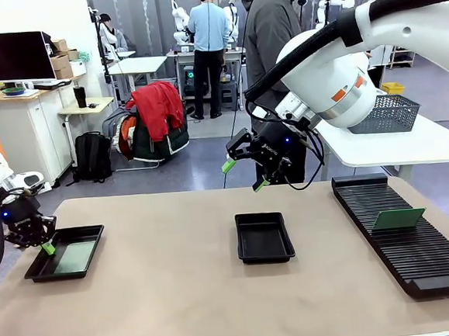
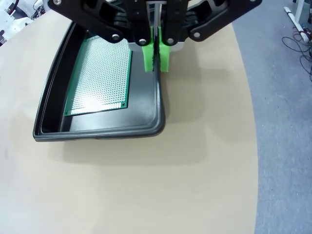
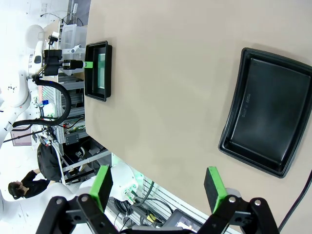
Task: Inspect and transfer BCBs to ESD trays.
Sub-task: Pick up the ESD tray and place it on the left side of the table.
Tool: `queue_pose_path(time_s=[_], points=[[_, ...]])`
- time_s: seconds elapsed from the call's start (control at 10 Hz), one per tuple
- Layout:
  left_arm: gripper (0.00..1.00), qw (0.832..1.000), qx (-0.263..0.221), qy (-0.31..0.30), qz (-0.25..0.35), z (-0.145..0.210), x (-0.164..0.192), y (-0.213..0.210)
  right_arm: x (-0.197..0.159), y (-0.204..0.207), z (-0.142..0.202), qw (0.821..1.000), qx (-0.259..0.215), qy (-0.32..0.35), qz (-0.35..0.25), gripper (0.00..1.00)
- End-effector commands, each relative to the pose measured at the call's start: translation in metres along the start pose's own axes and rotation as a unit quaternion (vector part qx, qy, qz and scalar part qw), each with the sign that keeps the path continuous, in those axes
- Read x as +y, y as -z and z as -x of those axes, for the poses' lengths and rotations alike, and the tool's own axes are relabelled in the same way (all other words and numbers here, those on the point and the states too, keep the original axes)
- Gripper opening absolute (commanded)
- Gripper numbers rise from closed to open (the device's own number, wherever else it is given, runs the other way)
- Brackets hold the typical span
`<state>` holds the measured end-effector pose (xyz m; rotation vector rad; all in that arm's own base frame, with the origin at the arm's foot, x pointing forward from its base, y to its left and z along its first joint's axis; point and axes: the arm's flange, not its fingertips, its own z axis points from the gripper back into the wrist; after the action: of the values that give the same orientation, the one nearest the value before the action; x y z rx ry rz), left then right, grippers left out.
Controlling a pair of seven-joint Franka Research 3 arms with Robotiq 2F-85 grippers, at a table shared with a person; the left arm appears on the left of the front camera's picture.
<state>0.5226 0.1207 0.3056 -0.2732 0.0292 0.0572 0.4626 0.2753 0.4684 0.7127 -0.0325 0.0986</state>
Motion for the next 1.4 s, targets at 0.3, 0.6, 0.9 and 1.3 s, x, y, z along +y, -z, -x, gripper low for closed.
queue_pose_path(time_s=[0.3,0.6,0.9,1.3], points=[[0.56,0.999,0.008,-0.016,-0.037,0.001,-0.009,-0.014,0.001,0.002,-0.003,1.0,-0.002,0.005,0.008,1.0],[0.76,0.996,-0.002,-0.015,-0.088,0.01,-0.031,-0.043,0.001,0.002,-0.003,1.0,-0.002,0.005,0.008,1.0],[1.0,0.991,-0.012,-0.006,-0.136,0.025,-0.057,-0.082,0.001,0.002,-0.003,1.0,-0.002,0.005,0.008,1.0],[1.0,0.986,-0.021,-0.008,-0.164,0.043,-0.073,-0.122,0.001,0.002,-0.003,1.0,-0.002,0.005,0.008,1.0]])
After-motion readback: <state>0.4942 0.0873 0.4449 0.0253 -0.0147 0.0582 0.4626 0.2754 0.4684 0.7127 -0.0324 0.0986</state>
